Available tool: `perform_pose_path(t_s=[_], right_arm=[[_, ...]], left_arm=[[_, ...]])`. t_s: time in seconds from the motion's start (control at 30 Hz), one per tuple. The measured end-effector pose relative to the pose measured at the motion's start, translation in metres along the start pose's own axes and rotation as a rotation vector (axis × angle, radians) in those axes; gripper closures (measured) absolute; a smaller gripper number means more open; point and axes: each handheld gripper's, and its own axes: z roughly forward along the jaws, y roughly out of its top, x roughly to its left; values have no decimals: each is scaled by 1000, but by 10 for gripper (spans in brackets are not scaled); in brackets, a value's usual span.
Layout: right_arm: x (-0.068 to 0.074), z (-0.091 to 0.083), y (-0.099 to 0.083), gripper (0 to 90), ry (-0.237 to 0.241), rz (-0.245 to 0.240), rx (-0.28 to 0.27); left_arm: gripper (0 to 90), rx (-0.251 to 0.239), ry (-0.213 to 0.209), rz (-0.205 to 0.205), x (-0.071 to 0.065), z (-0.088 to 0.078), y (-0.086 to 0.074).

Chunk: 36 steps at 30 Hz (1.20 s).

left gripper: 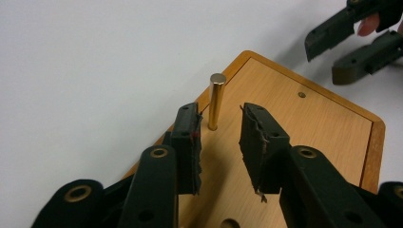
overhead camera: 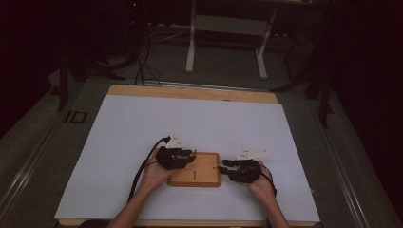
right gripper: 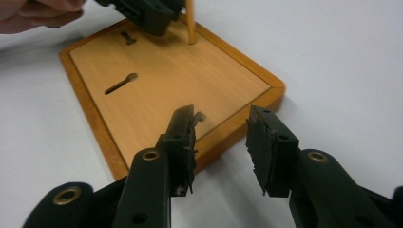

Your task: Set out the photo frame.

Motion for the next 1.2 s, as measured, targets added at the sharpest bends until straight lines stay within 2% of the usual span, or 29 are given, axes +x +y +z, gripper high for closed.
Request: perform_pose_path(t_s=[0.2,0.4,0.53,0.7,0.97,1.2], right_arm=[[1,1,0,642,3,0,0],[3,-1,1,622,-18,-2,1],[6,0,1,600,-38,-25,19],[10,2,2,588,-43,-43,32],[14,2,0,556,-47,-49,34],[16,2,0,550,-43,-58,38]], left_arm=[[728,1,5,1,1,5,4],[787,-12,0,-17,4,7,9],[816,-14,-4,-15,4,8,9],[827,-17,-16,-25,5,9,9],[840,-14,-11,-13,5,9,10],[841,-16,-16,-23,6,9,10]])
